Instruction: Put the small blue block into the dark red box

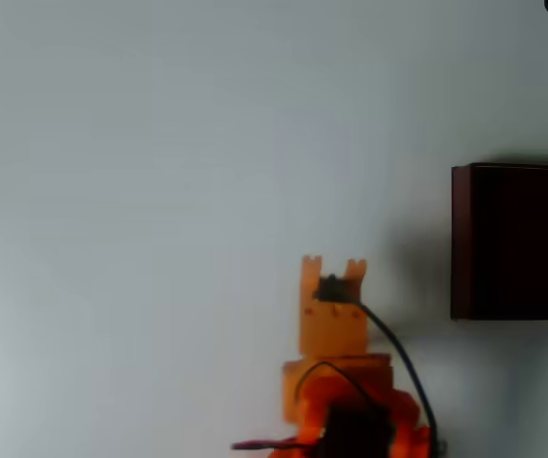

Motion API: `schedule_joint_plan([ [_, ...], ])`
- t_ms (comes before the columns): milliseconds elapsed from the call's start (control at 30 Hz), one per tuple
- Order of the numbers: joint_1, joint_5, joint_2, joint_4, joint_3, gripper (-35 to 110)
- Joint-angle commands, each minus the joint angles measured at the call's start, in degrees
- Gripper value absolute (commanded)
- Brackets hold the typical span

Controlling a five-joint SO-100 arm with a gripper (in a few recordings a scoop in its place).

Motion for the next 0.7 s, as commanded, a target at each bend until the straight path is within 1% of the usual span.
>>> schedule_joint_plan([
  [0,6.42,-12.22,0.09,-0.44,-8.17,0],
  [100,11.51,-22.68,-3.34,-2.81,-13.10,0],
  [233,16.70,-33.66,-7.91,-10.55,-15.56,0],
  [333,20.74,-38.41,-13.36,-14.50,-18.72,0],
  [433,24.26,-41.04,-20.57,-16.70,-24.26,0],
  [667,28.21,-45.62,-44.65,-16.96,-44.74,0],
])
